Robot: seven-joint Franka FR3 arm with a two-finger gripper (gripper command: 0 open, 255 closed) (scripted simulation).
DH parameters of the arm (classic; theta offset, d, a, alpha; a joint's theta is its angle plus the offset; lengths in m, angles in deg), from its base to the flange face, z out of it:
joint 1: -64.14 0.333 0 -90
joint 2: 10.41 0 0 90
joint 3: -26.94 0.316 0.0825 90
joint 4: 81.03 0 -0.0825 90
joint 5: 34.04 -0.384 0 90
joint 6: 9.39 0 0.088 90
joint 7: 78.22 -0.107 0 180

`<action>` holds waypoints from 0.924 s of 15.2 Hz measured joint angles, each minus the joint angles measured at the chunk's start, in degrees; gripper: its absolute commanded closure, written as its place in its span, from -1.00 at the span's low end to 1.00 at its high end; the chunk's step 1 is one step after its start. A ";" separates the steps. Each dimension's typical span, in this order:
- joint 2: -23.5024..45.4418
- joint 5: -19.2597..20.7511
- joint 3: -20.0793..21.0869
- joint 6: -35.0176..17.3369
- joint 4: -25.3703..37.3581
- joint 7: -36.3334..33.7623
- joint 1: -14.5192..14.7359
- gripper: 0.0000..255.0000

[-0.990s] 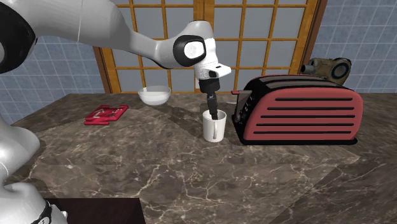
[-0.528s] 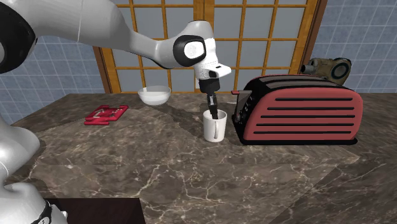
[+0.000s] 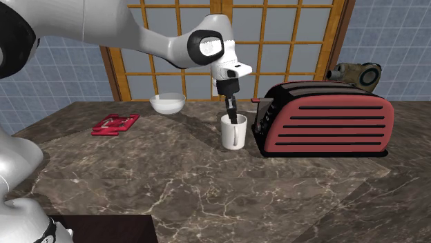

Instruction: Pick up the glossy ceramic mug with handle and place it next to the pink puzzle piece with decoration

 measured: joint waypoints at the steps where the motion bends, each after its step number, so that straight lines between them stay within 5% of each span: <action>1: -0.39 -0.31 0.09 0.81 0.50 0.27 -0.04 1.00; 14: -0.62 -1.20 0.61 10.28 9.96 2.10 0.74 1.00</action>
